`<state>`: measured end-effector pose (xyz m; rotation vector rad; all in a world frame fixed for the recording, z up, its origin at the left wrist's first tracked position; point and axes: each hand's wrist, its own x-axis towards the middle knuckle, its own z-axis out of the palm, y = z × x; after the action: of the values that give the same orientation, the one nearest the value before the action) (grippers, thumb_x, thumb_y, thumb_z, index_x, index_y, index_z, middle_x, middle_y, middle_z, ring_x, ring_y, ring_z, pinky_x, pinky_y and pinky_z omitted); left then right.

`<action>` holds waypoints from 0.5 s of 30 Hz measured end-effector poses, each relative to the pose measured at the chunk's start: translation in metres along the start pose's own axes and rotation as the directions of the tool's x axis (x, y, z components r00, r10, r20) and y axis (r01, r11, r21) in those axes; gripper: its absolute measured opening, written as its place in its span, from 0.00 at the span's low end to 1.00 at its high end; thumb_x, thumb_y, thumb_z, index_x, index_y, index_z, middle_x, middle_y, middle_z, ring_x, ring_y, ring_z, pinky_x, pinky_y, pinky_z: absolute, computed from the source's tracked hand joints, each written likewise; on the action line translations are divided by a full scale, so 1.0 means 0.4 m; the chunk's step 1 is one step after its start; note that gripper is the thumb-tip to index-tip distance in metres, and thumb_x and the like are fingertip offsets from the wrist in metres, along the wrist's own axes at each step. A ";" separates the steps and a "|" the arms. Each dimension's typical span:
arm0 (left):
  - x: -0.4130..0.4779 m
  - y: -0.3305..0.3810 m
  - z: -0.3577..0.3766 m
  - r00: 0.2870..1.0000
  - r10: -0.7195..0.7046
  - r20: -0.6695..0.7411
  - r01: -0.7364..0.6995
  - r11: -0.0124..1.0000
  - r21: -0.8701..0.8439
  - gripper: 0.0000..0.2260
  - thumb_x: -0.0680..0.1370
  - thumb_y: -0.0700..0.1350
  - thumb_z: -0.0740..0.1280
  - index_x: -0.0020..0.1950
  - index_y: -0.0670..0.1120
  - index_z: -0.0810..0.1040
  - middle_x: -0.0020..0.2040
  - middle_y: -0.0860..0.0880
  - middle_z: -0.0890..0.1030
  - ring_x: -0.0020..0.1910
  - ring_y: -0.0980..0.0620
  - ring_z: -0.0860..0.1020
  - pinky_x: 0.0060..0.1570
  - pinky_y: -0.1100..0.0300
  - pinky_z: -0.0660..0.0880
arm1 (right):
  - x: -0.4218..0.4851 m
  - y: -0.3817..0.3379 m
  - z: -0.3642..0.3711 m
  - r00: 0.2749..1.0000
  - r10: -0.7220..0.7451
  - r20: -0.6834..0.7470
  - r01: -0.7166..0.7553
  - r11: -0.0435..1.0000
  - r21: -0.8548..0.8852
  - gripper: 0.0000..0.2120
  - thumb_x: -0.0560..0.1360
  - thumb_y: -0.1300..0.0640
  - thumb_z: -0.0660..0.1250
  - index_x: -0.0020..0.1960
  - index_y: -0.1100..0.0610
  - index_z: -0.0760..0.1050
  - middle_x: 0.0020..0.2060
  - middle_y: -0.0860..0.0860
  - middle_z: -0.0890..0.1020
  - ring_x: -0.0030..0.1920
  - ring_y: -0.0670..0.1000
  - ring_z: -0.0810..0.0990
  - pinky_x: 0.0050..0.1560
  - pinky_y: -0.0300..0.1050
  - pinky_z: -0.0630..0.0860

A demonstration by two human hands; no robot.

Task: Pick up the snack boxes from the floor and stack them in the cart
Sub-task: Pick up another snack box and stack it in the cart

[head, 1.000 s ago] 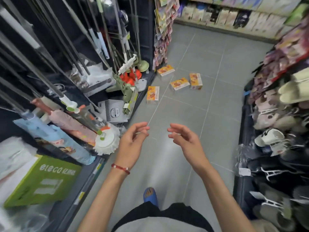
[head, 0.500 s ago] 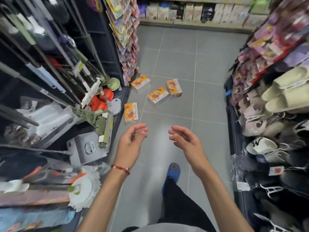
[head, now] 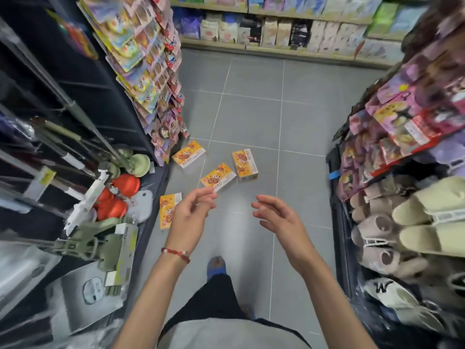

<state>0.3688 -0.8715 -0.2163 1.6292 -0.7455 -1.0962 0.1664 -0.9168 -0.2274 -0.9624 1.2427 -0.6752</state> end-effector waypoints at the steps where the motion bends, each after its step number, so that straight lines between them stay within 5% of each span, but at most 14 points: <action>1: 0.062 0.013 0.009 1.000 -0.001 0.000 0.001 1.000 0.002 0.11 0.82 0.37 0.64 0.54 0.53 0.81 0.53 0.52 0.85 0.52 0.54 0.83 0.51 0.64 0.74 | 0.050 -0.022 -0.003 1.000 0.001 -0.008 -0.001 1.000 -0.004 0.12 0.83 0.61 0.67 0.62 0.50 0.81 0.55 0.44 0.88 0.55 0.46 0.86 0.63 0.45 0.78; 11: 0.588 0.155 0.121 0.997 -0.041 0.061 0.041 0.999 -0.007 0.10 0.82 0.36 0.63 0.58 0.45 0.80 0.53 0.50 0.84 0.51 0.53 0.82 0.45 0.71 0.76 | 0.470 -0.221 -0.046 0.991 0.060 -0.122 -0.059 0.998 0.015 0.12 0.82 0.61 0.68 0.63 0.51 0.81 0.56 0.47 0.88 0.57 0.49 0.86 0.68 0.53 0.77; 15: 0.718 0.208 0.188 0.997 -0.060 0.049 0.060 0.998 0.002 0.09 0.82 0.37 0.63 0.57 0.48 0.81 0.52 0.51 0.85 0.51 0.52 0.82 0.48 0.67 0.77 | 0.602 -0.297 -0.084 0.985 0.081 -0.149 -0.071 0.995 0.070 0.09 0.81 0.59 0.69 0.60 0.50 0.83 0.56 0.50 0.88 0.58 0.53 0.85 0.67 0.54 0.77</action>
<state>0.4182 -1.1756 -0.2315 1.6397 -0.7325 -1.1824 0.1957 -1.1855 -0.2359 -0.8180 1.3768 -0.7345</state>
